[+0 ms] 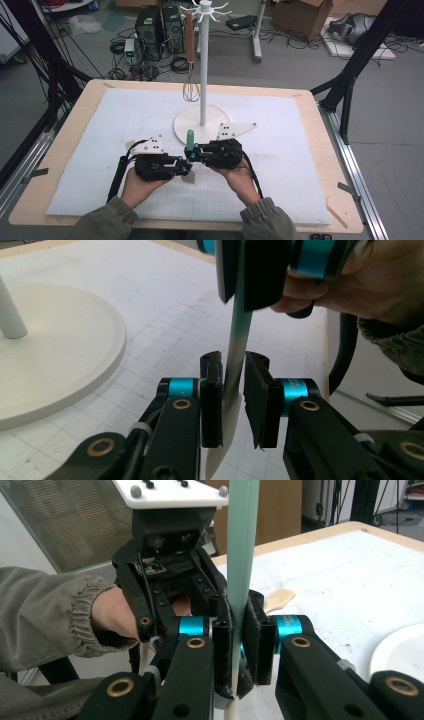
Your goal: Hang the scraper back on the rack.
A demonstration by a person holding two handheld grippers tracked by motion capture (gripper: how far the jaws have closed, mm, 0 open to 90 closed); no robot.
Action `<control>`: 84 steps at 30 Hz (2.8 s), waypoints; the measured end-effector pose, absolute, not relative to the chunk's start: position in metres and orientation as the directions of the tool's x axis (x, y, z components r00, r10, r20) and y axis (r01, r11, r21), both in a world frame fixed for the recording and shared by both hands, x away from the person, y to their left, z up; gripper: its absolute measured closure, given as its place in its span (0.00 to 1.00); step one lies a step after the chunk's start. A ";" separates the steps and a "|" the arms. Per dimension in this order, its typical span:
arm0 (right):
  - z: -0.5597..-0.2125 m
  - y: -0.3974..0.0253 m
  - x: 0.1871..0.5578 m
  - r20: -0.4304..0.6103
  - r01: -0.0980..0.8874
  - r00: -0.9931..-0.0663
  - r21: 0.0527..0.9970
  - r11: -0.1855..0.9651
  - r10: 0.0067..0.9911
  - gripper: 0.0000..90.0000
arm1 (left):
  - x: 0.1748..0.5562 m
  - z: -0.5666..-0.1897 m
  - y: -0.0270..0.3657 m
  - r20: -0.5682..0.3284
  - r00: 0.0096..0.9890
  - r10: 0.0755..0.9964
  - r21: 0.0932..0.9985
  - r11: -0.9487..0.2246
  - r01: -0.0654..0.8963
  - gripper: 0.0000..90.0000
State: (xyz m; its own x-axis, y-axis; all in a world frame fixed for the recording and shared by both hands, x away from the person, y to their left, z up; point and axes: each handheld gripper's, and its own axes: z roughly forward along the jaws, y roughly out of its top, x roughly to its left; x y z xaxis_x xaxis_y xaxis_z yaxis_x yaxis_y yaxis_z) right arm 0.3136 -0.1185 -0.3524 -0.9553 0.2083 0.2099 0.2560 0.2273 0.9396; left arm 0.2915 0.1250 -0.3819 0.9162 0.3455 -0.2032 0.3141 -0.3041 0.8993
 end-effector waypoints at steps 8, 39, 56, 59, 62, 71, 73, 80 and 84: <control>-0.352 -0.116 0.313 0.192 0.241 -0.958 0.942 0.235 0.214 0.88 | 0.291 -0.380 0.125 -0.210 0.918 0.337 0.904 -0.290 0.313 0.94; -0.337 -0.132 0.333 0.193 0.266 -0.939 0.932 0.247 0.284 0.94 | 0.285 -0.378 0.164 -0.105 0.869 0.484 0.897 -0.331 0.293 0.42; -0.300 -0.140 0.349 0.137 0.232 -0.935 0.935 0.269 0.328 0.94 | 0.274 -0.376 0.204 -0.066 0.805 0.589 0.901 -0.312 0.302 0.20; -0.293 -0.139 0.353 0.129 0.227 -0.934 0.934 0.275 0.332 0.94 | 0.273 -0.376 0.209 -0.063 0.800 0.597 0.902 -0.309 0.302 0.18; -0.287 -0.138 0.356 0.112 0.215 -0.936 0.933 0.289 0.333 0.94 | 0.272 -0.375 0.213 -0.059 0.796 0.602 0.903 -0.309 0.300 0.14; -0.268 -0.137 0.367 0.103 0.203 -0.937 0.937 0.285 0.333 0.94 | 0.272 -0.382 0.221 -0.057 0.771 0.634 0.897 -0.307 0.318 0.07; -0.264 -0.136 0.369 0.095 0.197 -0.939 0.937 0.289 0.332 0.94 | 0.272 -0.382 0.222 -0.063 0.769 0.636 0.897 -0.301 0.323 0.06; -0.252 -0.133 0.377 0.081 0.185 -0.943 0.934 0.305 0.322 0.94 | 0.272 -0.385 0.224 -0.060 0.752 0.656 0.896 -0.297 0.331 0.03; -0.244 -0.133 0.380 0.076 0.180 -0.943 0.935 0.305 0.325 0.94 | 0.272 -0.385 0.225 -0.055 0.750 0.659 0.895 -0.301 0.330 0.02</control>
State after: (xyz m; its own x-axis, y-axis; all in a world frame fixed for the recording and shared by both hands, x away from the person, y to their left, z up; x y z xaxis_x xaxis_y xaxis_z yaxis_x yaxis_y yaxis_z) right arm 0.3798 -0.1330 -0.2443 -0.9426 0.3253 0.0758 0.1805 0.3052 0.9350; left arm 0.2718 0.2255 -0.3852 0.7505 0.6586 -0.0551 0.3299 -0.3010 0.8948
